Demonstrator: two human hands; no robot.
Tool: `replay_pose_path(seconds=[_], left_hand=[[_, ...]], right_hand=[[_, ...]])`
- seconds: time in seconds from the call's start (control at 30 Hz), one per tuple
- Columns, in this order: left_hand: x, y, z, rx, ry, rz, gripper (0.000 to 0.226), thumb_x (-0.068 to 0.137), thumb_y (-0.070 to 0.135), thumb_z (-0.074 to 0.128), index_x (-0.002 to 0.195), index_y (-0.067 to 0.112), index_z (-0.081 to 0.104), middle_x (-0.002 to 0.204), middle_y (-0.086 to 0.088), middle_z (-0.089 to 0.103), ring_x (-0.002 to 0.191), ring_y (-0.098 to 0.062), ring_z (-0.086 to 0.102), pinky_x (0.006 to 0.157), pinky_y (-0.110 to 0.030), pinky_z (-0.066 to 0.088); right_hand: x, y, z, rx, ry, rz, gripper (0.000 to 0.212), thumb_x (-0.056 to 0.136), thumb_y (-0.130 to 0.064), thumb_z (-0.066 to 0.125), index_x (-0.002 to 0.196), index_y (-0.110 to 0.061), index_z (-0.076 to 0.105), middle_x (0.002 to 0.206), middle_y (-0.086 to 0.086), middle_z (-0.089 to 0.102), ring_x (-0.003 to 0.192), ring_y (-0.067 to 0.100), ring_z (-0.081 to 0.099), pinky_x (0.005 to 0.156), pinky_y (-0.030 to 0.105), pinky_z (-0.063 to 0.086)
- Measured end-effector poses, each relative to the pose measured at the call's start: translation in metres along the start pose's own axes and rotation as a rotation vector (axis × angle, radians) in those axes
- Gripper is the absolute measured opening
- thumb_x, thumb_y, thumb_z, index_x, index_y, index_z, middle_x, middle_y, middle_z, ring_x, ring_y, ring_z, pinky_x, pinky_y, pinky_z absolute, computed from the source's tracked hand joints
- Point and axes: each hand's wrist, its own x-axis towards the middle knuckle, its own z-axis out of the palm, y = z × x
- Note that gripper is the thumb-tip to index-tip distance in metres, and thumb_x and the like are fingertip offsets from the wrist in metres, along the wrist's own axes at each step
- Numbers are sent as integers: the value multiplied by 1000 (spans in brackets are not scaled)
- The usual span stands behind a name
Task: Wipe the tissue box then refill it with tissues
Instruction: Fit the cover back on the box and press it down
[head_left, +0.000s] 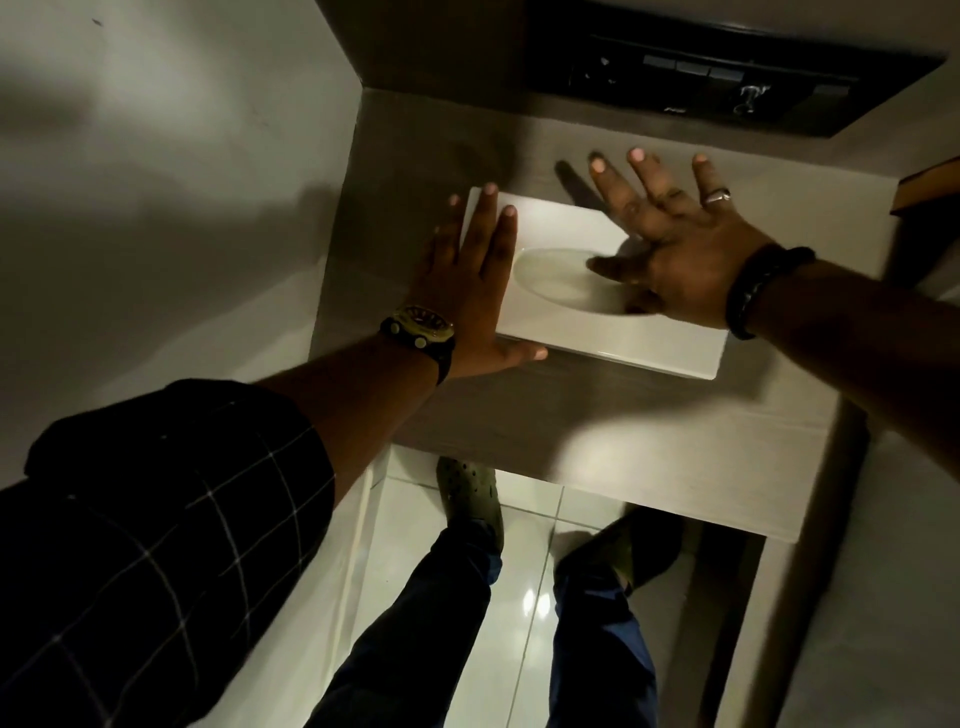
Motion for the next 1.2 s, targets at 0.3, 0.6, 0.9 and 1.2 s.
replay_pose_path(seconds=[0.3,0.6,0.9,1.2], left_hand=[[0,4,-1,-1,-26,-19,138,58,79,62,150,6,-10,159,-19,-12,144,-46,-10,117,-59,8],[1,3,-1,9,-25,-20,136,60,79,60,150,6,-11,159,-20,-13,144,-46,-10,117,-59,10],[1,2,2,1,-9,-24,135,60,76,63,150,5,-7,159,-20,-11,144,-46,-6,116,-60,11],[3,2,3,20,-20,-27,136,59,80,60,150,7,-10,159,-19,-13,144,-46,-9,116,-61,10]], right_hand=[[29,-33,-8,236,72,66,29,87,-45,53,94,-24,71,163,-1,-10,147,37,-15,111,65,-7],[34,-40,-9,453,130,145,65,91,-46,40,143,-7,39,163,8,-3,147,27,-17,116,58,-10],[11,-32,4,354,215,179,39,92,-21,55,126,-4,52,164,4,-1,149,30,-9,115,66,0],[25,-33,0,136,21,212,49,87,-47,60,133,-32,52,161,2,-20,145,37,-20,106,76,-2]])
